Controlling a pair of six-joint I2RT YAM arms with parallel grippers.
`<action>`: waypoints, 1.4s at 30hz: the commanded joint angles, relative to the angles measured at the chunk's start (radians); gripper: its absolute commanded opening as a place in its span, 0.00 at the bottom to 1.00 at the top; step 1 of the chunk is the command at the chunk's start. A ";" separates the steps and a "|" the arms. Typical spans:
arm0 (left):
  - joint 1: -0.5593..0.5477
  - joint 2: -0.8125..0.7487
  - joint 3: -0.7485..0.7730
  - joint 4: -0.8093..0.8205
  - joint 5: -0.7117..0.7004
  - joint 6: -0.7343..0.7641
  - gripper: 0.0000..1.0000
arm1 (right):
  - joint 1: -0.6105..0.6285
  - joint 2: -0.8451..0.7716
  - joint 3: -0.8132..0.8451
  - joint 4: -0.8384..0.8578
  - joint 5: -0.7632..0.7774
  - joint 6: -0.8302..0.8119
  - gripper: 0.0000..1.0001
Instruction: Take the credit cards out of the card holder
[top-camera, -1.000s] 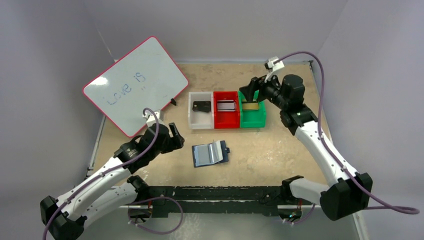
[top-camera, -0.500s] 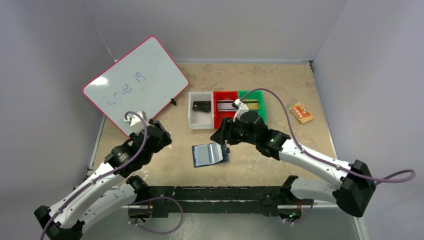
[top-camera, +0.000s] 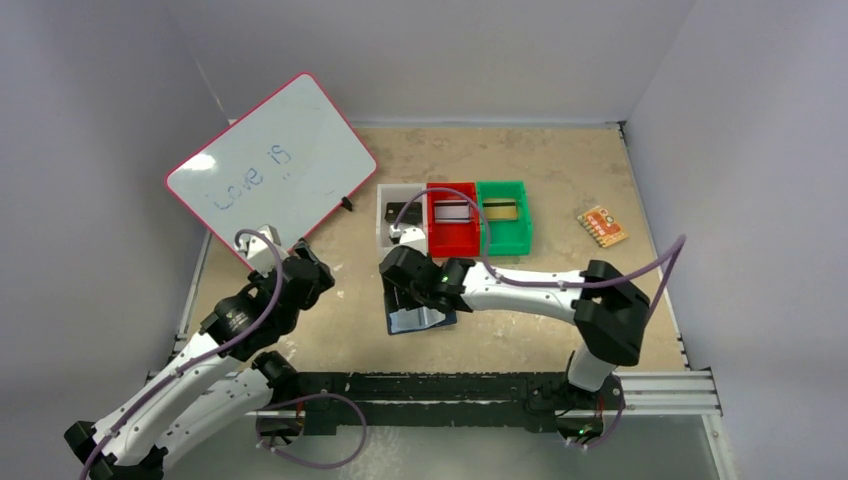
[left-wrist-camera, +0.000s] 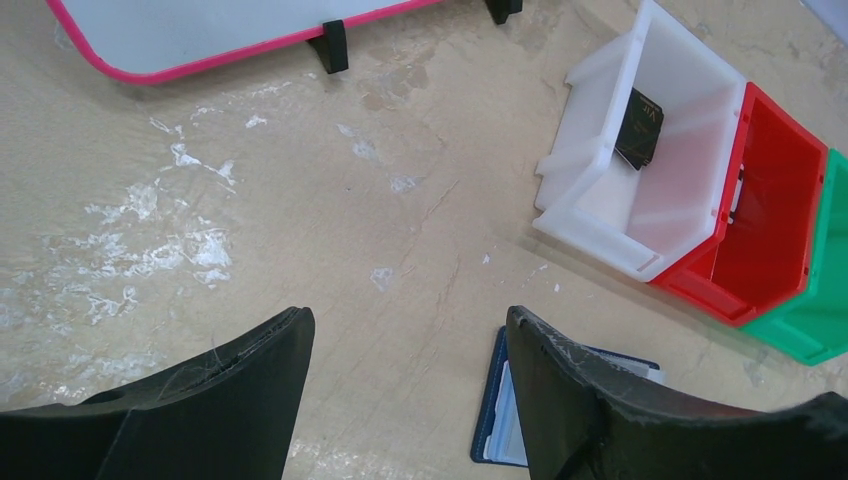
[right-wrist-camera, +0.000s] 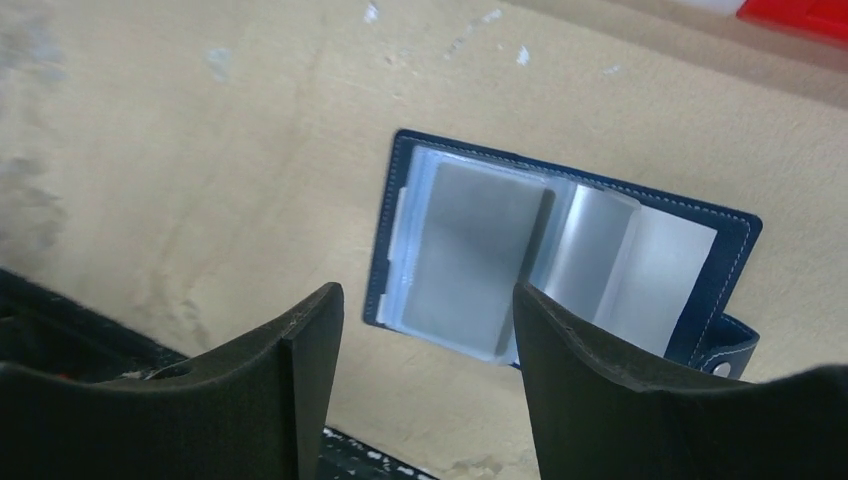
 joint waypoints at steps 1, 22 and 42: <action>-0.003 0.005 0.048 -0.002 -0.021 -0.006 0.70 | 0.014 0.071 0.075 -0.135 0.113 0.037 0.68; -0.002 0.040 0.023 0.060 0.053 0.015 0.69 | 0.019 0.200 0.070 -0.092 0.024 0.056 0.69; -0.003 0.134 -0.013 0.216 0.238 0.080 0.68 | -0.039 0.104 -0.098 0.119 -0.115 0.106 0.40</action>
